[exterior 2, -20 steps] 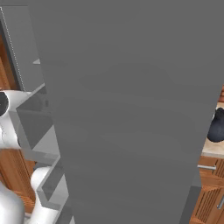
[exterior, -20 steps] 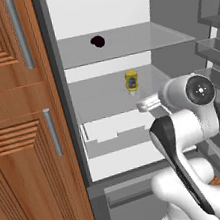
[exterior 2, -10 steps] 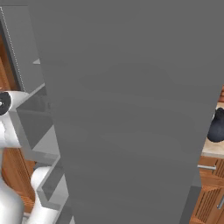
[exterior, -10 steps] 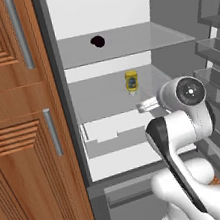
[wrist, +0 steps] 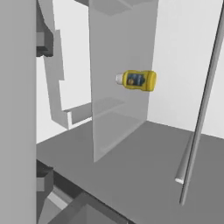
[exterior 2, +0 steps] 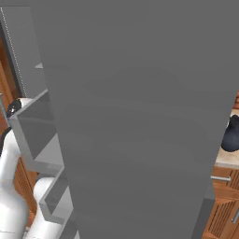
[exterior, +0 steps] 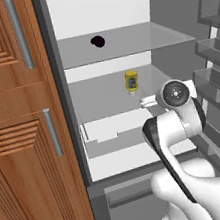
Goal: Move the mustard and eggplant from the second highest shelf to the top shelf to make space. Then, place the pitcher from the counter on the cleared second highest shelf.
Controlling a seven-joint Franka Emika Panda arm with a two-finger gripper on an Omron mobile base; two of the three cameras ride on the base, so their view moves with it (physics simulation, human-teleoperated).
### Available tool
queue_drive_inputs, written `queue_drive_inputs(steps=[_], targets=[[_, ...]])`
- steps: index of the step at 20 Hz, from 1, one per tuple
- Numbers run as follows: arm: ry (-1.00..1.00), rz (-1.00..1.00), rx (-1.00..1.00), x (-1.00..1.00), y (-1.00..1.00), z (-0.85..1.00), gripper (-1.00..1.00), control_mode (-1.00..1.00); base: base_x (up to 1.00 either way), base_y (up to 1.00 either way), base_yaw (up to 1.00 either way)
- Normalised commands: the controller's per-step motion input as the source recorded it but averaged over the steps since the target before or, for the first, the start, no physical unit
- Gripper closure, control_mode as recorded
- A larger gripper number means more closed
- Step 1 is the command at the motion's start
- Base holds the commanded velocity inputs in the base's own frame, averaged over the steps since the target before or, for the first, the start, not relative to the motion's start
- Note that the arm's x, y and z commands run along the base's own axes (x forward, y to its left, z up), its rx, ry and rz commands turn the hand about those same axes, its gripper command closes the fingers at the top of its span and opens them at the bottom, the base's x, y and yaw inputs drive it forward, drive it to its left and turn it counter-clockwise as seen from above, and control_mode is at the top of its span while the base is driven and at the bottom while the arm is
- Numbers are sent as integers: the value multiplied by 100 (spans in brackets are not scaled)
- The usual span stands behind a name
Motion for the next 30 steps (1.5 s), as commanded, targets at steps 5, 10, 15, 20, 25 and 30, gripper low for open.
queue_drive_inputs(steps=[5,10,15,20,25,30], targets=[[0,-13,5,32,-12,0,-100,-100,0,0,0],[5,-2,6,17,0,0,-100,-100,0,0,0],[5,0,8,13,0,0,-100,-100,0,0,0],[0,0,9,20,0,0,-100,-100,0,0,0],[0,1,7,21,0,0,-100,-100,0,0,0],[-3,0,5,22,0,0,-100,-100,0,0,0]])
